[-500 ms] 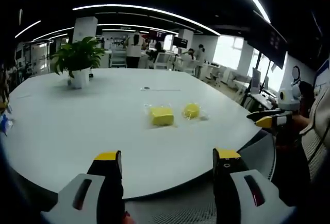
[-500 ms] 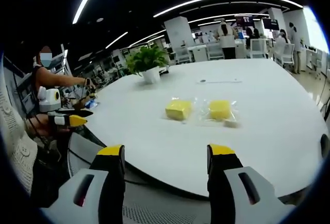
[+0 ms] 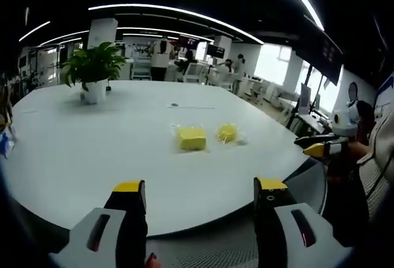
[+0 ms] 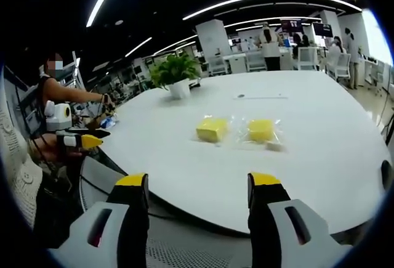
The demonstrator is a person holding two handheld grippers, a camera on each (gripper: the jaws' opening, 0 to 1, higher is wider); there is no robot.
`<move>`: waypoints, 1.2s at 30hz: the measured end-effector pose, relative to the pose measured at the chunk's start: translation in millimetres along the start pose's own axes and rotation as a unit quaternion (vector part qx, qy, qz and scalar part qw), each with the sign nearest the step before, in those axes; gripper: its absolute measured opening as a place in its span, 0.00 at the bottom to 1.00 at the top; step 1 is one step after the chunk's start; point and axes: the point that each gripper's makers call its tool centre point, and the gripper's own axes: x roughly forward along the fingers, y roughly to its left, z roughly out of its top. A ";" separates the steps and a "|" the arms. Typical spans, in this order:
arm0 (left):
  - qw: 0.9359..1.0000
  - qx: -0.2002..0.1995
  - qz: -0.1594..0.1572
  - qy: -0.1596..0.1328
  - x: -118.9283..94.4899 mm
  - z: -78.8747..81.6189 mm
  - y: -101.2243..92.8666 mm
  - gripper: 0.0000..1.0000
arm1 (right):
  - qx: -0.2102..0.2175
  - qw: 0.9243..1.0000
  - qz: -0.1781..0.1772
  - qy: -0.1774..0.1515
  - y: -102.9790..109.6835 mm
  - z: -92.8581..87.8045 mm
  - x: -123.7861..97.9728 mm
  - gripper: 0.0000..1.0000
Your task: Compare the silicone blocks by pressing each to a similar depth, holding the contact briefly, and releasing to observe deformation and rebound differences across the visible hardness samples.
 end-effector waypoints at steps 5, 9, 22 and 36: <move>1.000 -0.005 -0.010 0.004 1.4 9.9 -8.4 0.71 | 0.003 1.000 0.001 -0.001 -0.3 0.0 -1.3 0.60; 1.000 -0.005 -0.025 0.012 5.8 19.5 -16.5 0.71 | 0.004 1.000 0.004 -0.004 -0.2 1.2 -2.8 0.60; 0.995 -0.055 -0.077 -0.012 36.8 63.9 -24.1 0.68 | 0.006 1.000 -0.004 -0.003 -10.6 5.4 1.0 0.60; 0.990 -0.087 -0.107 0.000 92.4 83.2 -6.3 0.67 | 0.016 1.000 -0.023 0.015 -17.3 0.6 2.3 0.59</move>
